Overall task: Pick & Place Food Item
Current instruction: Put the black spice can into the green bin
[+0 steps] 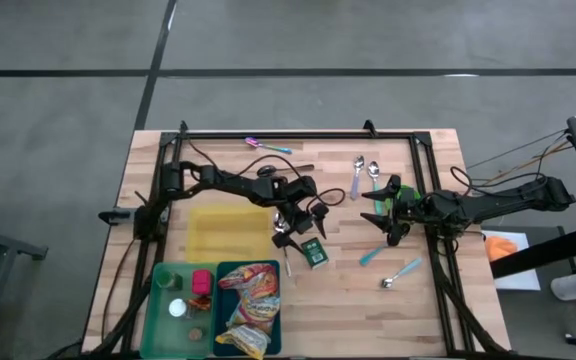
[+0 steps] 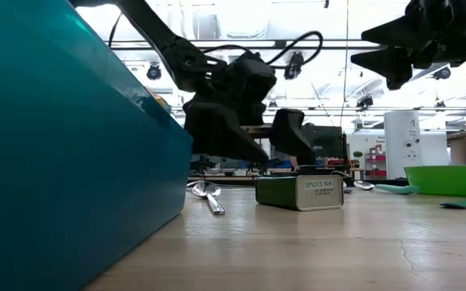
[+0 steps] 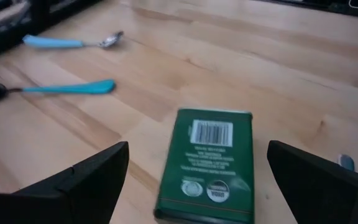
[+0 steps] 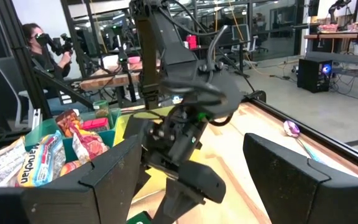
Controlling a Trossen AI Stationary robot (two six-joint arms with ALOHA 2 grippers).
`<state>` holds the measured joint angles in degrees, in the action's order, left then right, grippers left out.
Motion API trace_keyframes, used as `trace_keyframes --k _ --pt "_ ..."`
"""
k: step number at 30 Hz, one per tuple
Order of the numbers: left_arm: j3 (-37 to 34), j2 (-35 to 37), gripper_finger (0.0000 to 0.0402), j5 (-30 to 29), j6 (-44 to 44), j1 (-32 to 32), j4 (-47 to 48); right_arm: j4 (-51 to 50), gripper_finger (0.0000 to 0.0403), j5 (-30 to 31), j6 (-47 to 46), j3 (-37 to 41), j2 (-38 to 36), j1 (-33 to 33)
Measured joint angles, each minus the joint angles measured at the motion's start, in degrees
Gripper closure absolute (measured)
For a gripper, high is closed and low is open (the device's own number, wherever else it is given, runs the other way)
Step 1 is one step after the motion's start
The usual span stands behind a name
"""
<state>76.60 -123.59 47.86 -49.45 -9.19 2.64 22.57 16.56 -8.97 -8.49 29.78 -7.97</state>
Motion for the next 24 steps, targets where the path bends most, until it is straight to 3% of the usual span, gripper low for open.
trace_keyframes --k 13,24 --pt "0.0 0.0 0.0020 -0.5 0.0 0.9 0.6 0.0 0.0122 0.0 0.0 0.0 0.0 0.0" --pt "1.1 -6.1 0.0020 -1.0 3.5 0.6 -0.2 0.0 0.0122 0.0 0.0 0.0 0.0 0.0"
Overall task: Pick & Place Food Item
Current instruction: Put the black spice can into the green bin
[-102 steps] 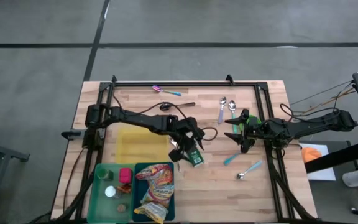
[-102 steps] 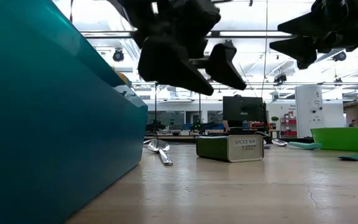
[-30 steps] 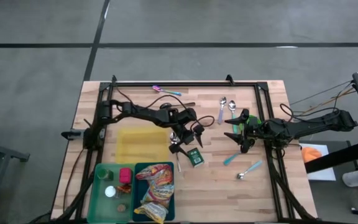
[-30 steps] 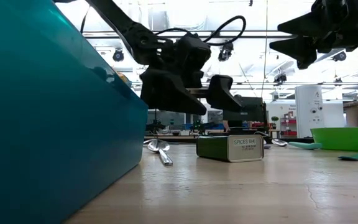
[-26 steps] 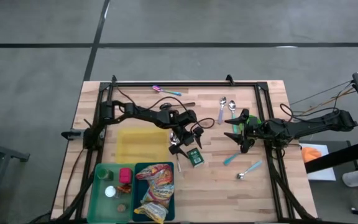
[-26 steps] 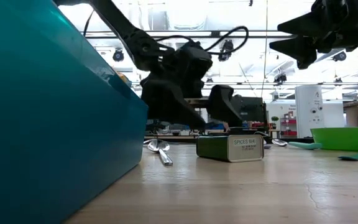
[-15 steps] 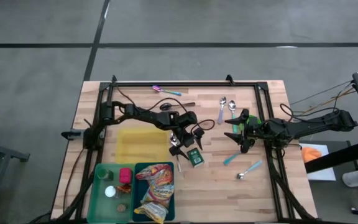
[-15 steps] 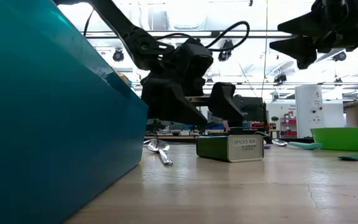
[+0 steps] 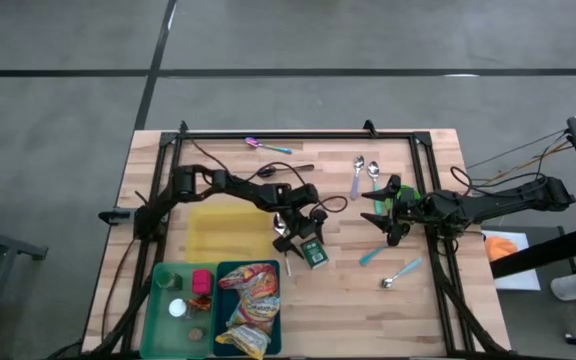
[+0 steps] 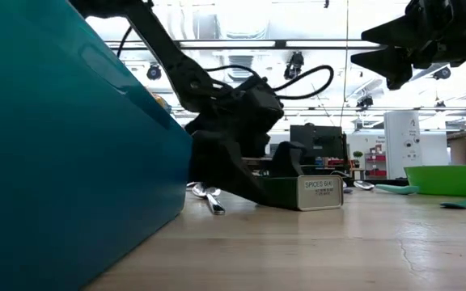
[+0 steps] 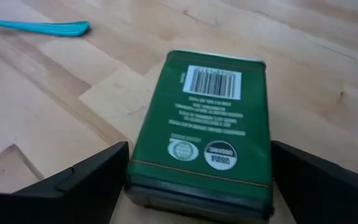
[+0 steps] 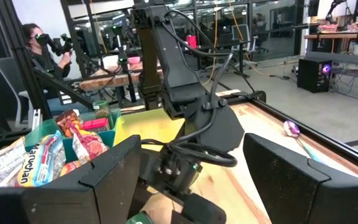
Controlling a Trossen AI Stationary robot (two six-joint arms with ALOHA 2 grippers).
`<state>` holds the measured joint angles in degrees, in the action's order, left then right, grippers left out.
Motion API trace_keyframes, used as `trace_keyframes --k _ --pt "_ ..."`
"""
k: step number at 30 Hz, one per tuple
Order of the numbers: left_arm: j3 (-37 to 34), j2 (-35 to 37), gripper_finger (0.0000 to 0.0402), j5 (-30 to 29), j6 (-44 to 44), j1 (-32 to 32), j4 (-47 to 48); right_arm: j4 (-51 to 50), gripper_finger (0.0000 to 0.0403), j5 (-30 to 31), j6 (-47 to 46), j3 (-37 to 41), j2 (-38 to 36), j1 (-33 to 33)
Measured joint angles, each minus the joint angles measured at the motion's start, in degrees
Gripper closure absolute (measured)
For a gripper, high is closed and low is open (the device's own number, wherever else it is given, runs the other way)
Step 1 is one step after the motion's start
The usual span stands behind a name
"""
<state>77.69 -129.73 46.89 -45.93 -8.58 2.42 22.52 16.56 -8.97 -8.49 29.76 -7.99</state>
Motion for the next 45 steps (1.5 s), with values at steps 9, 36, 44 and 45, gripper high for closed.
trace_keyframes --k 9,36,44,45 --pt "0.4 -0.1 0.0020 0.1 0.1 -0.2 -0.1 0.0 0.0122 0.0 0.0 0.0 0.0 0.0" --pt "0.3 -0.1 0.0146 0.3 0.0 -0.1 -0.1 0.0 0.0122 0.0 0.0 0.0 0.0 0.0" --pt "0.3 -0.1 0.0140 0.4 0.0 -0.1 -0.1 0.0 0.0122 0.0 0.0 0.0 0.0 0.0" --pt "0.3 -0.1 0.0141 0.4 0.0 -0.1 0.0 0.0 0.0122 0.0 0.0 0.0 0.0 0.0"
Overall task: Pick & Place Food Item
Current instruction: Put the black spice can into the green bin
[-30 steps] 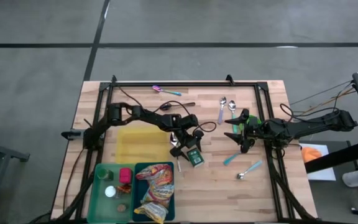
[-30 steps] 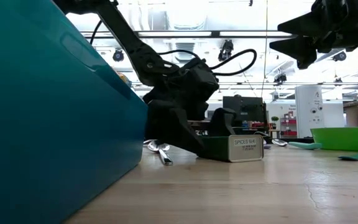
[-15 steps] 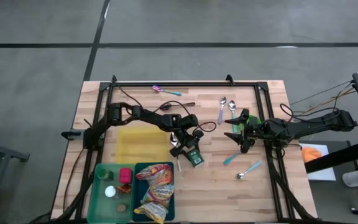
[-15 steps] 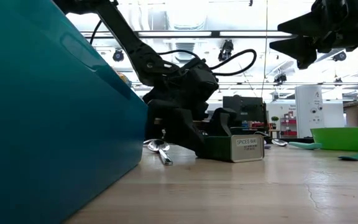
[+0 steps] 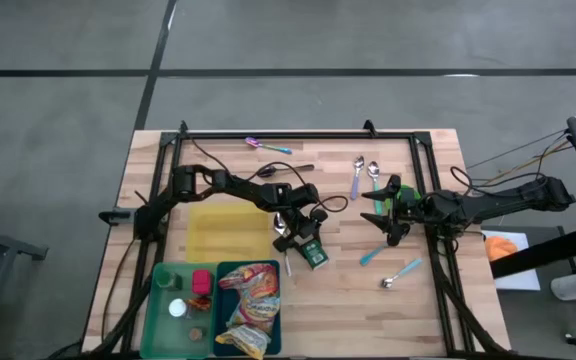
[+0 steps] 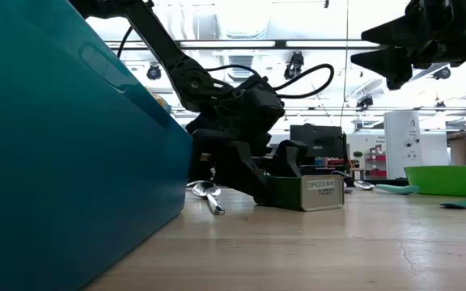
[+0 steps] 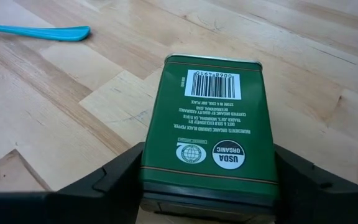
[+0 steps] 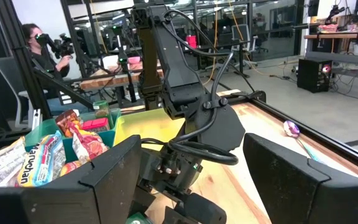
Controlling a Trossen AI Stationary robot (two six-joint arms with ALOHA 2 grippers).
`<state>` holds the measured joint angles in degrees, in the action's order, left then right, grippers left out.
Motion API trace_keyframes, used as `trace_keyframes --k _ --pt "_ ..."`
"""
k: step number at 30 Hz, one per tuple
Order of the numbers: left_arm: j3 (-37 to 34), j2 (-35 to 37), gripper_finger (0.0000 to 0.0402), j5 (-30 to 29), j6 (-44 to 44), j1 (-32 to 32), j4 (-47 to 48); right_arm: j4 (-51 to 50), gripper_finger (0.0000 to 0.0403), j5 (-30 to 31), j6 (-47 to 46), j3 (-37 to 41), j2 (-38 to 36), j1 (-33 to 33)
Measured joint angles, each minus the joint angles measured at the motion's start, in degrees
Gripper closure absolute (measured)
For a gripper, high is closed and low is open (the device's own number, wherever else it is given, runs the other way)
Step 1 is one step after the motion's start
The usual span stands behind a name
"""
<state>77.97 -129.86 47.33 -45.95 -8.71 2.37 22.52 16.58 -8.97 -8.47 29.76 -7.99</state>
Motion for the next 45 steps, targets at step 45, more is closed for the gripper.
trace_keyframes --k 45 --pt "23.8 24.0 0.0136 -46.5 63.3 10.0 59.1 0.0 0.0122 0.0 0.0 0.1 0.0 0.0"
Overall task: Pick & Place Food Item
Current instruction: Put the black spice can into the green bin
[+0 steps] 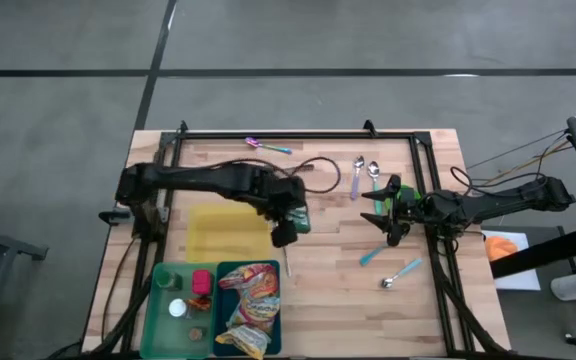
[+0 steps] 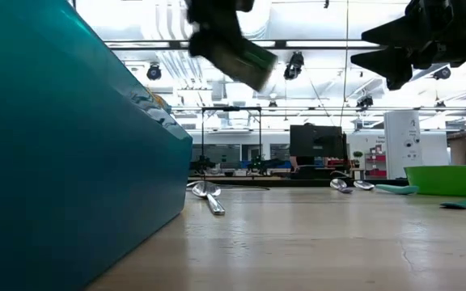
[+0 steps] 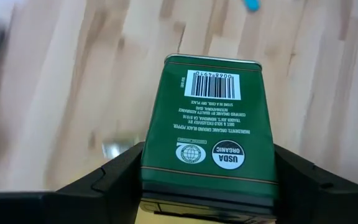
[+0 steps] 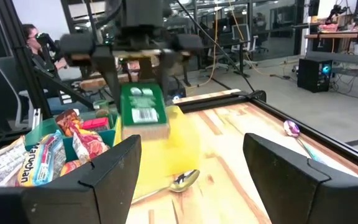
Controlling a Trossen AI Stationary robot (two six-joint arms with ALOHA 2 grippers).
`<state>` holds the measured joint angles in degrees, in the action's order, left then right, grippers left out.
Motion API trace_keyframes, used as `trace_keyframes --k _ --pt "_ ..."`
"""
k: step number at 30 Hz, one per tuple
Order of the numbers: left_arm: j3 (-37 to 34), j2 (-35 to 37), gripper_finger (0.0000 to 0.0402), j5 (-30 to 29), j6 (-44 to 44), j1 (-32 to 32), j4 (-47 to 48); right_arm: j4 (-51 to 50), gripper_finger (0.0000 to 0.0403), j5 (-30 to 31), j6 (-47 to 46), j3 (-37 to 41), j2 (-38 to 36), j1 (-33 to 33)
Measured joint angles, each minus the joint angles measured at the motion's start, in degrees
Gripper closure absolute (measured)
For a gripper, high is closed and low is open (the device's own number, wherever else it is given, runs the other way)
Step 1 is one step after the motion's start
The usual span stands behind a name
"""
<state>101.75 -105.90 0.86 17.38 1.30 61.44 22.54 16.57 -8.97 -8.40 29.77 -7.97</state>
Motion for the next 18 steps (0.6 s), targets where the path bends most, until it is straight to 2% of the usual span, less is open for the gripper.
trace_keyframes --k 10,15,18 --pt "0.0 5.5 0.0136 -4.3 28.6 10.9 16.1 0.1 0.0122 0.0 0.0 -0.1 0.0 0.0" --pt "0.0 7.1 0.0136 -4.2 44.9 17.3 23.3 0.0 0.0122 0.0 0.0 -0.1 0.0 0.0" --pt "0.0 7.8 0.0136 -1.8 55.6 21.3 27.5 0.0 0.0122 0.0 0.0 -0.1 0.0 0.0"
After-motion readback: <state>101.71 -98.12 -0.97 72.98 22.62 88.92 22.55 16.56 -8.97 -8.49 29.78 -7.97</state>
